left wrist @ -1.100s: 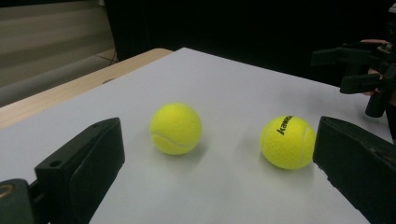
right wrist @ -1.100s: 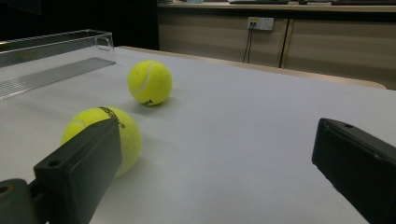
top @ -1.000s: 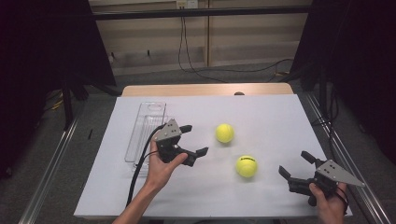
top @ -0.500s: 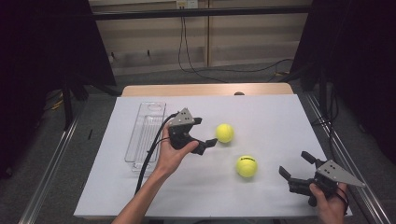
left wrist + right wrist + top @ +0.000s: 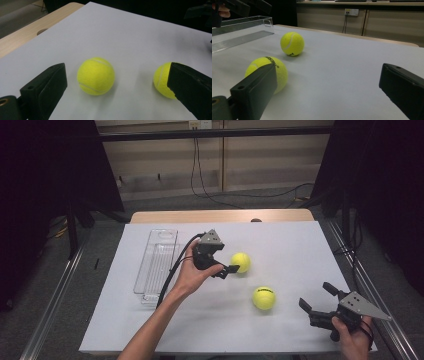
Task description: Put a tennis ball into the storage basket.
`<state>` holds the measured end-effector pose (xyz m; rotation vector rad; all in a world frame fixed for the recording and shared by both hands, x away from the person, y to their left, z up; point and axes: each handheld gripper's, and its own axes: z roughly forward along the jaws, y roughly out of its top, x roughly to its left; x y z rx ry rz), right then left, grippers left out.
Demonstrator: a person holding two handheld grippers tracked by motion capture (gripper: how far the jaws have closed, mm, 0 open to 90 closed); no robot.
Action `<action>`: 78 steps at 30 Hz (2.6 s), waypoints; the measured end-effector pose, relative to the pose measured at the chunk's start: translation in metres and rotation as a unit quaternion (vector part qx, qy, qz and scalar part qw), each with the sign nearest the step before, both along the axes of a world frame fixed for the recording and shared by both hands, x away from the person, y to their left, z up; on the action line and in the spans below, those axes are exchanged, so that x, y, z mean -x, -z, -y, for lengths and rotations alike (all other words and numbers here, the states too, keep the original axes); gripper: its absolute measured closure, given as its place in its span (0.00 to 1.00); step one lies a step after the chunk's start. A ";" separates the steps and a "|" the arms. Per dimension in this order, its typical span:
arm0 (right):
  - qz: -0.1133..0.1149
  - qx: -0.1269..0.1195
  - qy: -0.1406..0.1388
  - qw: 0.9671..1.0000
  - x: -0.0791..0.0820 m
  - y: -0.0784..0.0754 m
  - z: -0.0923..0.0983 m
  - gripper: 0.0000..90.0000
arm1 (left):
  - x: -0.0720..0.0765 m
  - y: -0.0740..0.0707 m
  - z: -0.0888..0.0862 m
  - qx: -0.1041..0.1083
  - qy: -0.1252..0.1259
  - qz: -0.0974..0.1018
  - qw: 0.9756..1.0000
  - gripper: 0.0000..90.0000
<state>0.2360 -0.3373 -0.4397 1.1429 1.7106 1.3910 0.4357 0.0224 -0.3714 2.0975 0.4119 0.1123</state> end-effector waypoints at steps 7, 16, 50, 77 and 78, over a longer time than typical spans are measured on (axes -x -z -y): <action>-0.001 -0.002 0.000 1.000 0.000 0.000 0.000 0.01 | -0.014 0.002 0.011 -0.031 0.010 -0.014 0.999 0.04; -0.002 0.000 -0.002 1.000 0.000 0.001 0.000 0.01 | -0.027 0.007 0.027 -0.074 0.032 -0.034 0.996 0.04; -0.006 -0.001 -0.002 1.000 0.000 0.001 0.000 0.01 | -0.052 0.031 0.056 -0.165 0.059 -0.076 0.982 0.09; -0.009 0.002 -0.002 1.000 -0.001 0.002 0.001 0.01 | -0.061 0.050 0.062 -0.176 0.061 -0.101 0.977 0.22; -0.009 0.002 -0.002 1.000 -0.001 0.002 0.001 0.01 | -0.062 0.050 0.062 -0.178 0.062 -0.101 0.977 0.23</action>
